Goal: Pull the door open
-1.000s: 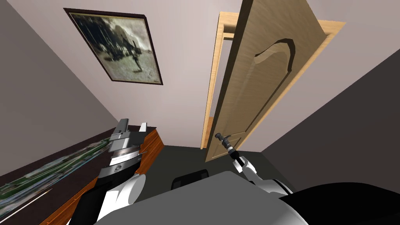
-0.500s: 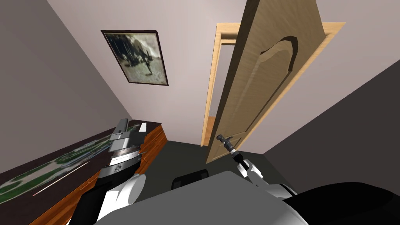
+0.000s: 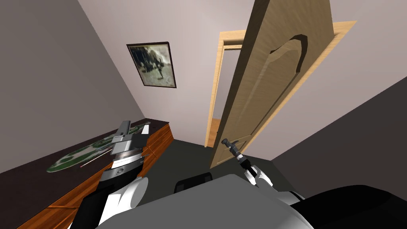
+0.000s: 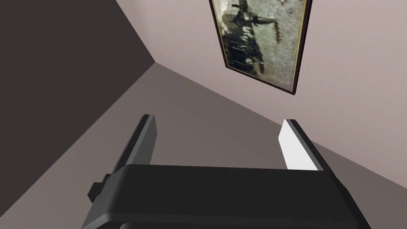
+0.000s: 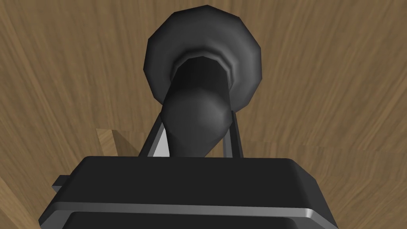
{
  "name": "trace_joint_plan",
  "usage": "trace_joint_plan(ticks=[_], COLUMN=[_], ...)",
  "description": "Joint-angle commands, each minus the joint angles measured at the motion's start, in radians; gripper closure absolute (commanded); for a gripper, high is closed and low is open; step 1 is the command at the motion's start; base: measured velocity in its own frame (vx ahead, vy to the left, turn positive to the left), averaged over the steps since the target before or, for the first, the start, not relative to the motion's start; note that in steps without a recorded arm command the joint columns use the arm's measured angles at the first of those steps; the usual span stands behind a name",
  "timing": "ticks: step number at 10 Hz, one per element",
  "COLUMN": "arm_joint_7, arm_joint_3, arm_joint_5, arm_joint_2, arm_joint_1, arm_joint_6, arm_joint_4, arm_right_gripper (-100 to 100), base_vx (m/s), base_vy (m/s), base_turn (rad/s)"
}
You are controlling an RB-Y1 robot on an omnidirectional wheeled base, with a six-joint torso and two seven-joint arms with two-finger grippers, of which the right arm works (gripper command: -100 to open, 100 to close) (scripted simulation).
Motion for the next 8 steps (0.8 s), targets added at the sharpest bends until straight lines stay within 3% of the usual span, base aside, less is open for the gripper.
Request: trace_joint_plan(ticks=[1, 6, 8], arm_joint_7=[-0.005, -0.021, -0.022], arm_joint_3=[-0.009, -0.03, -0.025], arm_joint_5=[0.003, 0.019, 0.02], arm_joint_2=[-0.014, -0.04, -0.034], arm_joint_1=[0.012, 0.051, 0.053], arm_joint_6=[-0.031, -0.116, -0.113], arm_joint_4=[0.017, 0.048, 0.04], arm_right_gripper=[100, 100, 100], base_vx=[-0.132, -0.126, -0.074], base_vy=[-0.061, -0.059, -0.025], base_turn=[0.103, 0.128, 0.018])
